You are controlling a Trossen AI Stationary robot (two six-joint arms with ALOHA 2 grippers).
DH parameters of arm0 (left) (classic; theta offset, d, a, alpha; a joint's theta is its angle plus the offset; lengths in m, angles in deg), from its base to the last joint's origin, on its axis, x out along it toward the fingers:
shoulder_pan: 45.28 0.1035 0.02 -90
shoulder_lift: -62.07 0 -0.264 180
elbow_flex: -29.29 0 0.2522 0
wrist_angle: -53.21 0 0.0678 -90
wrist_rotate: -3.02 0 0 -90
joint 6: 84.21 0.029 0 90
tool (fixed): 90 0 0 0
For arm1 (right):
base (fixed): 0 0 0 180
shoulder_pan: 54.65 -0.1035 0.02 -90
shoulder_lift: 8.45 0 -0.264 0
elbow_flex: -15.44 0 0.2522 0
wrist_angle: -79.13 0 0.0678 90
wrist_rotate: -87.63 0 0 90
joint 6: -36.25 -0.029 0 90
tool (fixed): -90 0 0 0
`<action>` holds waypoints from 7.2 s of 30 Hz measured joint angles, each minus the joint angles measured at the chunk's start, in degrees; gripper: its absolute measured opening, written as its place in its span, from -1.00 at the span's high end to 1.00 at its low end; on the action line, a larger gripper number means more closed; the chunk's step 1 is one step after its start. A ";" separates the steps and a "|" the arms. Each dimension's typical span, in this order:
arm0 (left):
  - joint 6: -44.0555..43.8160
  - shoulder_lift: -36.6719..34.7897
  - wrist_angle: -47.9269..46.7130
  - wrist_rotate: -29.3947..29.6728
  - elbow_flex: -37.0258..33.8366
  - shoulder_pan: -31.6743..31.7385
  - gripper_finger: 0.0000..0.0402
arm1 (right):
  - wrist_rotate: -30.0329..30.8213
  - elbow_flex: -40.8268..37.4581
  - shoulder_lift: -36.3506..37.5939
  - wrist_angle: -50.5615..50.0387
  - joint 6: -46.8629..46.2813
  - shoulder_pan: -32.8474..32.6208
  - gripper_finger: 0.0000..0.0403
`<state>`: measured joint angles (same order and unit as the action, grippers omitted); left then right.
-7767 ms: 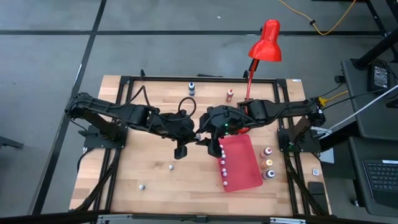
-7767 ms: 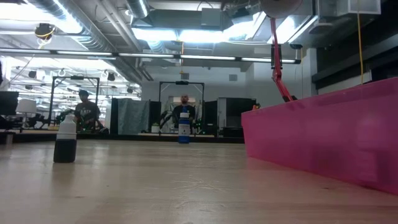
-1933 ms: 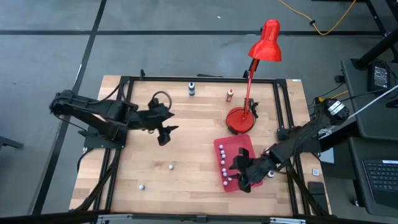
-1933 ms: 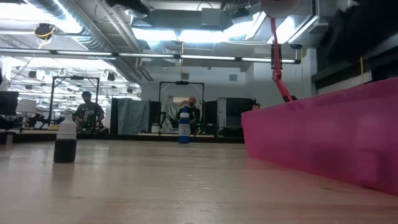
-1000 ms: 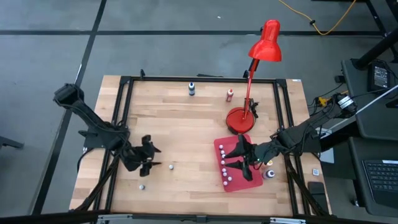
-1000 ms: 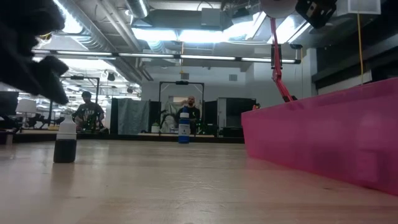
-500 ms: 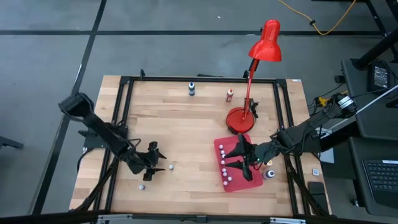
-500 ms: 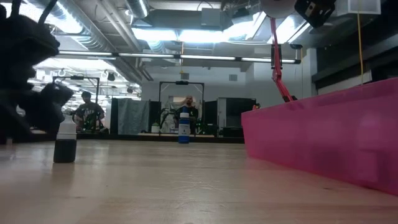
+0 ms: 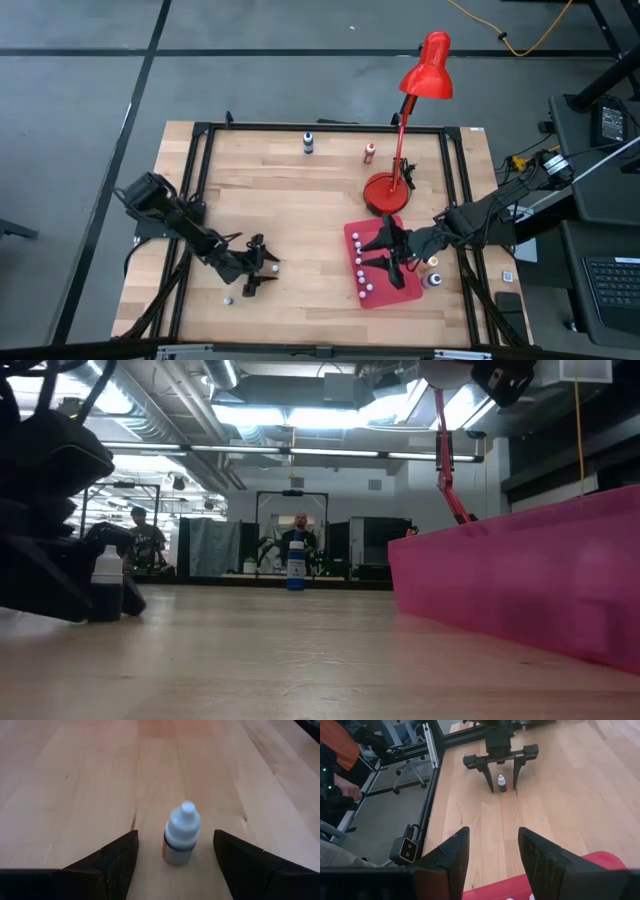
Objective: Pick & Place food coloring
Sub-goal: Put the small orange food coloring bottle into the red bin, then put the small purple food coloring bottle into the red bin
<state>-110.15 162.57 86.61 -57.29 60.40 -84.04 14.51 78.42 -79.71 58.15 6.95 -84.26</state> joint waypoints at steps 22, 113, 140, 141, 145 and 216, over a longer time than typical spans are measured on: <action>-0.93 1.32 -5.01 -0.61 1.48 -0.78 -0.09 | -0.02 0.00 0.00 -0.66 -0.13 0.24 0.15; 1.68 -18.09 -75.08 -14.36 57.72 23.12 0.68 | -16.62 42.97 -24.02 -22.15 15.98 19.39 0.19; 0.92 -18.18 -77.62 -13.77 57.74 23.14 0.36 | -16.12 42.97 -23.87 -24.49 15.70 19.15 0.75; 0.50 -18.18 -78.46 -13.80 57.74 23.14 0.29 | -15.63 42.97 -23.79 -25.53 14.94 19.09 0.75; -0.28 -18.18 -83.27 -14.26 57.73 23.12 0.04 | -12.87 42.95 -23.38 -30.50 13.68 18.11 0.75; -4.37 -18.15 -87.91 -11.85 55.18 23.01 -0.15 | -1.18 -18.40 -13.20 13.69 7.00 14.25 0.33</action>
<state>-114.52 144.42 -1.30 -69.14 115.58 -61.03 13.33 60.01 -92.91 71.84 13.96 -70.00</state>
